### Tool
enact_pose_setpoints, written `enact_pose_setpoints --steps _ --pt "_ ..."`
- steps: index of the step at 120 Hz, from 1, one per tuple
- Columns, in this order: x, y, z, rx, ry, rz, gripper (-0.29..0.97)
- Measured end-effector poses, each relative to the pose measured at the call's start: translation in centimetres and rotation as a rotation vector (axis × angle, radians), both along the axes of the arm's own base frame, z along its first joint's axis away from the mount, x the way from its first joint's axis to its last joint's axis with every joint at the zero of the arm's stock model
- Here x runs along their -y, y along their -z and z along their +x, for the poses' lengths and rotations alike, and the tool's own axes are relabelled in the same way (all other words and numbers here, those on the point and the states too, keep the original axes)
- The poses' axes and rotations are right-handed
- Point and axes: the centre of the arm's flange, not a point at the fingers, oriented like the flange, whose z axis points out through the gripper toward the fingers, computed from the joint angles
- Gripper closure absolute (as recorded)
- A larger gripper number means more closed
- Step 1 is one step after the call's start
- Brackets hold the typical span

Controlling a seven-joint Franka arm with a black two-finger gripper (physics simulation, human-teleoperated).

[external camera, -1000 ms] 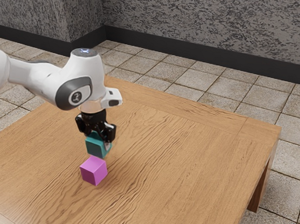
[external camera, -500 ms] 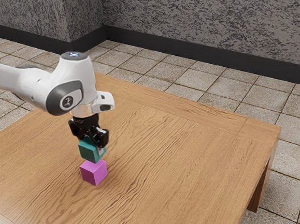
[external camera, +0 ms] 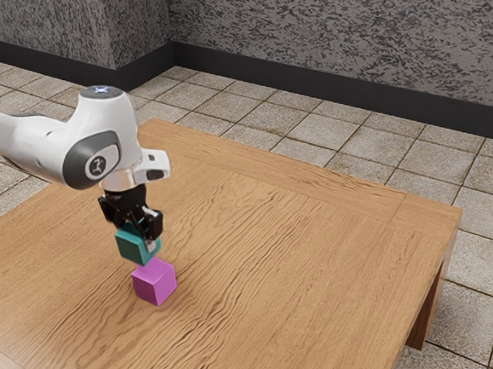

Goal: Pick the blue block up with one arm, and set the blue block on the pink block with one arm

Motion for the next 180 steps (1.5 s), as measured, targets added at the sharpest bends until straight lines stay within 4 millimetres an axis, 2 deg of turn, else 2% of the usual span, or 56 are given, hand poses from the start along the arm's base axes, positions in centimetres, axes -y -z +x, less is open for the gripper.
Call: enact_pose_setpoints --steps 18,50,76,122,147,180 --pt "-1.1 0.1 -1.0 -0.004 -0.008 0.003 0.32" --pt "1.7 0.1 -1.6 -0.003 0.058 -0.004 0.32" --pt "1.4 -0.1 -1.7 0.002 0.036 -0.026 0.32" --pt "1.8 0.3 -2.2 -0.003 0.021 -0.053 0.32" --pt "3.0 0.6 -2.2 -0.007 0.047 -0.052 0.32" --pt "2.8 0.6 -2.2 -0.006 0.056 -0.049 0.31"
